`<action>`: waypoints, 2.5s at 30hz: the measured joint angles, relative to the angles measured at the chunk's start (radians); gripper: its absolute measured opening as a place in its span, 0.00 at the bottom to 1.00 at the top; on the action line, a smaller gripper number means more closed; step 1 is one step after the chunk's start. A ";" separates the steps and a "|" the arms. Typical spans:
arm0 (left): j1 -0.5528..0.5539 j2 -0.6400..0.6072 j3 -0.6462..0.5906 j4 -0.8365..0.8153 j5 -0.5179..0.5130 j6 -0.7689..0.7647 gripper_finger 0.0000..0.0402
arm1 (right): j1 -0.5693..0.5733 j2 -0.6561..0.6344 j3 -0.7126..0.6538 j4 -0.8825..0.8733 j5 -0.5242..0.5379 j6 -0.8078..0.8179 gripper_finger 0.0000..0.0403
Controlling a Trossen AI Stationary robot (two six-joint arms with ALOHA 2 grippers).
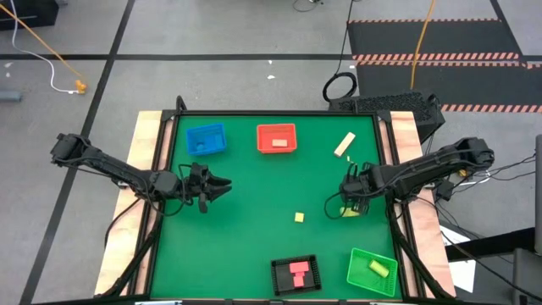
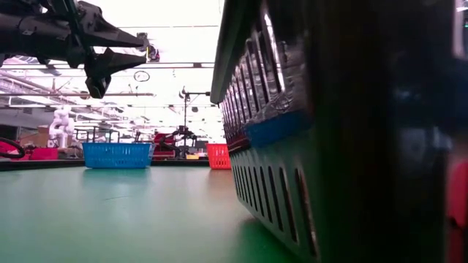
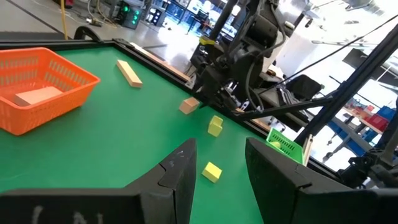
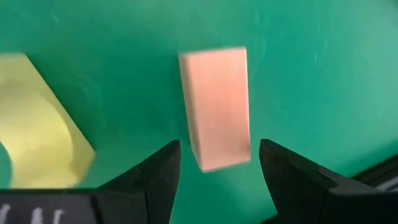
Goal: Sort & place blocks by color
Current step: Put the bottom brown block into the orange bin
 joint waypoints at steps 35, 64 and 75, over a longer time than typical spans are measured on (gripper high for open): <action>0.000 0.000 0.000 -0.001 -0.001 -0.015 0.34 | -0.180 -0.001 -0.082 0.294 -0.125 0.206 0.28; -0.037 0.135 0.082 0.000 -0.022 0.138 0.34 | -0.152 0.030 -0.052 1.604 -0.013 -0.108 0.28; -0.049 0.471 0.372 -0.054 -0.019 0.331 0.45 | -0.084 0.206 -0.052 1.868 -0.023 -0.117 0.28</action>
